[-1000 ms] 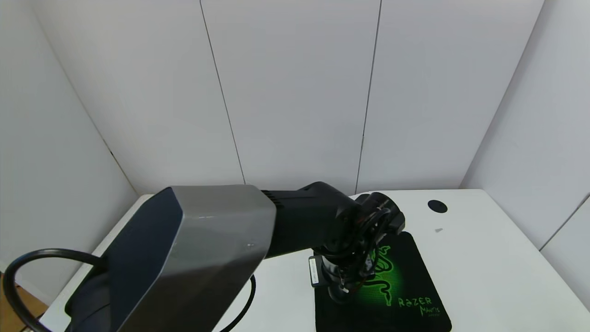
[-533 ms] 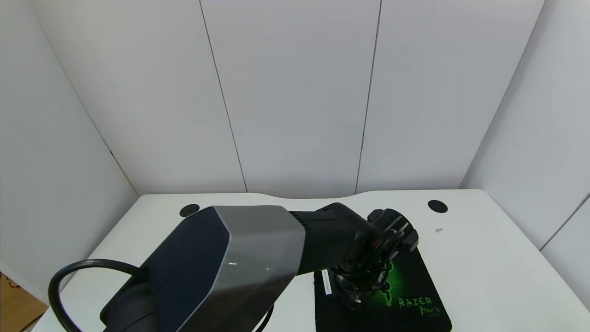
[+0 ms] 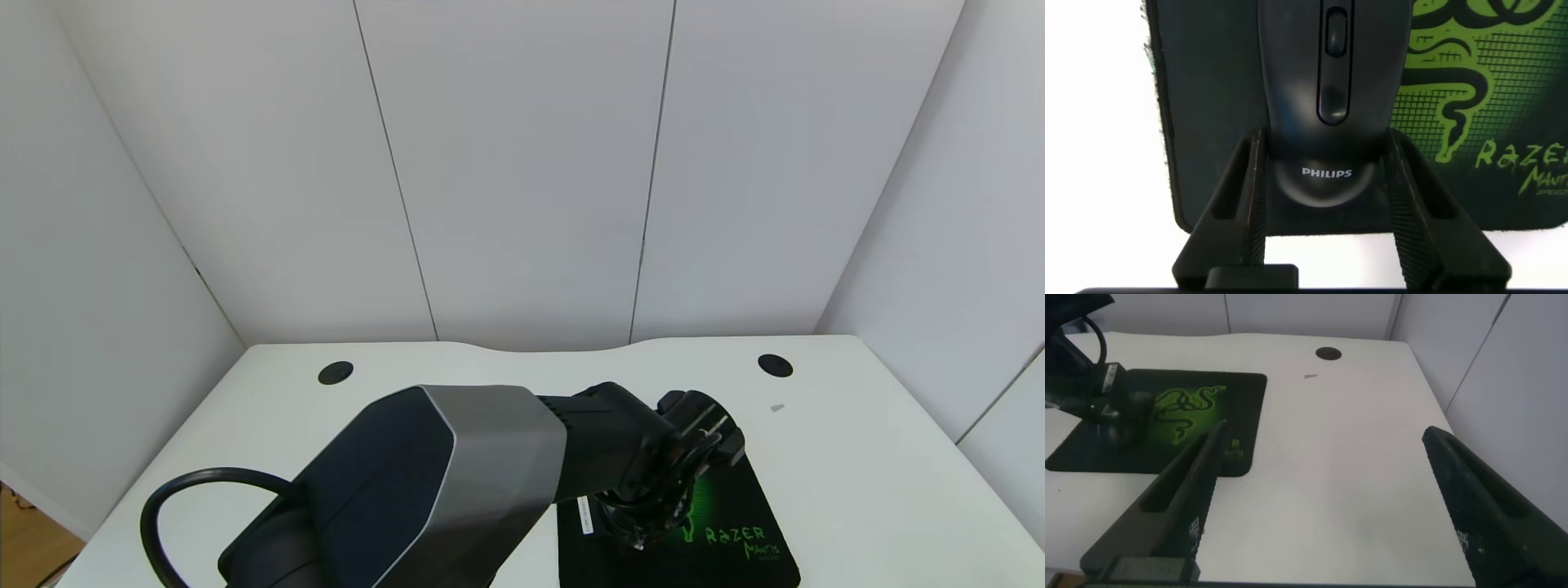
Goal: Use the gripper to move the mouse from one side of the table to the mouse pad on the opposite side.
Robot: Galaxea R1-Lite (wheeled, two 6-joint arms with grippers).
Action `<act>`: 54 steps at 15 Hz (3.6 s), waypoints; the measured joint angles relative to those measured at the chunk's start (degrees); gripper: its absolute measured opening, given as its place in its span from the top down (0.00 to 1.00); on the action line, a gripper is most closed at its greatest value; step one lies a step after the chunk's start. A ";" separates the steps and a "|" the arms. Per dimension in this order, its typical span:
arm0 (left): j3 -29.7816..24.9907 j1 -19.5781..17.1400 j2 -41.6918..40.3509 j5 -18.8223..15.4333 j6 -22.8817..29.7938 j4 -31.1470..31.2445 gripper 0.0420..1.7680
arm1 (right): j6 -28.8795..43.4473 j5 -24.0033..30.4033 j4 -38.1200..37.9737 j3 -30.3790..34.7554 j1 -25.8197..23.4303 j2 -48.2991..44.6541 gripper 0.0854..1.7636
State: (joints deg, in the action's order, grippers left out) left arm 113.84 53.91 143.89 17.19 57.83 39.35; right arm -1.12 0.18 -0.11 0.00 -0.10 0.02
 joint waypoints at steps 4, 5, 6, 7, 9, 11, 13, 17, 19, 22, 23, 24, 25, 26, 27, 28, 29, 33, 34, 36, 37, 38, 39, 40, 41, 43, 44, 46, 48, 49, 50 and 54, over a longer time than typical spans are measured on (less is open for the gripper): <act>-0.02 0.04 0.44 0.55 0.06 0.02 0.34 | 0.00 0.00 -0.02 0.00 0.00 0.00 0.03; -0.02 0.04 0.51 0.55 0.09 0.02 0.30 | 0.00 -0.02 0.00 0.00 0.00 0.00 0.03; -0.02 0.06 0.52 0.55 0.06 0.04 0.27 | 0.00 0.00 0.00 0.00 0.00 0.00 0.03; -0.02 0.09 0.52 0.57 0.06 0.13 0.24 | 0.01 -0.02 0.00 0.00 0.00 0.00 0.03; -0.02 0.04 0.49 0.62 0.00 0.20 0.19 | 0.01 0.00 0.00 0.00 0.00 0.00 0.03; -0.02 0.06 0.49 0.62 -0.06 0.20 0.16 | 0.00 0.02 -0.02 0.00 0.00 0.00 0.03; -0.06 0.09 0.44 0.65 -0.11 0.28 0.13 | 0.00 0.02 -0.02 0.00 0.00 0.00 0.03; -0.09 0.13 0.05 1.67 -0.13 0.44 0.09 | 0.00 -0.02 0.00 0.00 0.02 0.00 0.03; -0.09 0.09 -0.72 1.94 -0.22 0.41 0.08 | 0.00 -0.02 0.00 0.00 0.00 0.00 0.03; -0.28 -0.52 -2.68 2.11 -0.46 0.72 0.06 | 0.01 0.00 0.00 0.00 0.00 0.00 0.03; -0.48 -0.90 -3.61 2.21 -0.52 0.85 0.06 | 0.00 0.00 0.00 0.00 0.00 0.00 0.03; -0.74 -1.38 -4.58 2.21 -0.83 0.85 0.05 | 0.00 -0.02 0.00 0.00 0.00 0.00 0.03; -1.11 -1.95 -5.79 2.22 -1.40 0.90 0.05 | 0.00 0.02 0.01 0.00 0.00 0.00 0.03; -1.57 -2.61 -6.92 2.32 -1.95 0.88 0.05 | 0.01 0.02 0.00 0.00 0.00 0.00 0.03; -2.47 -3.56 -8.44 2.71 -2.55 0.88 0.05 | 0.00 0.00 0.01 0.00 0.00 0.00 0.03; -3.43 -4.55 -9.63 3.01 -2.99 0.80 0.04 | 0.01 0.00 0.00 0.00 0.00 0.00 0.03; -4.79 -5.78 -11.08 3.17 -3.32 0.59 0.04 | 0.00 0.02 -0.02 0.00 0.00 0.00 0.03; -12.32 -10.78 -17.35 3.30 -4.95 -1.39 0.04 | 0.00 0.02 0.00 0.00 0.00 0.00 0.03; -15.08 -12.12 -19.21 3.28 -5.96 -3.08 0.04 | 0.01 0.02 0.00 0.00 0.00 0.00 0.03; -21.03 -14.69 -22.88 3.17 -8.84 -7.94 0.04 | 0.00 0.00 0.00 0.00 0.00 0.00 0.03; -24.15 -16.37 -24.98 3.15 -10.42 -10.56 0.04 | 0.01 -0.02 -0.02 0.00 0.00 0.00 0.03; -26.88 -18.03 -26.97 3.11 -11.78 -12.29 0.04 | 0.00 0.00 0.00 0.00 0.00 0.00 0.03; -29.18 -19.74 -29.00 3.08 -12.95 -13.57 0.04 | 0.00 0.00 0.00 0.00 0.00 0.00 0.03; -31.50 -21.33 -31.01 3.01 -14.07 -14.80 0.04 | 0.00 0.00 0.01 0.00 0.00 0.00 0.03; -34.10 -22.88 -33.17 2.89 -15.45 -16.26 0.03 | 0.00 0.00 0.00 0.00 0.00 0.00 0.03; -39.31 -25.91 -37.02 2.66 -18.59 -20.27 0.03 | 0.01 0.00 0.00 0.00 0.00 0.00 0.03; -42.09 -27.50 -38.90 2.65 -20.44 -22.60 0.03 | 0.00 0.02 0.00 0.00 0.00 0.00 0.03; -46.80 -30.18 -42.75 2.44 -23.98 -25.98 0.03 | 0.01 0.00 0.00 0.00 0.00 0.00 0.03; -50.82 -32.96 -47.09 0.62 -27.70 -28.73 0.03 | 0.00 -0.02 -0.02 0.00 0.00 0.00 0.03; -52.54 -34.51 -49.48 -0.79 -29.67 -30.00 0.03 | 0.01 -0.02 -0.02 0.00 0.00 0.00 0.03; -53.94 -36.07 -51.66 -2.04 -31.61 -30.90 0.03 | 0.01 -0.02 0.00 0.00 0.00 0.00 0.03; -57.39 -42.23 -59.93 -7.12 -37.86 -32.71 0.03 | 0.01 -0.02 0.00 0.00 0.00 0.00 0.03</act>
State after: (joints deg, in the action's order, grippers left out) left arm 56.44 11.68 83.96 10.07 19.97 6.64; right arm -1.11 0.16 -0.11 0.00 -0.10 0.02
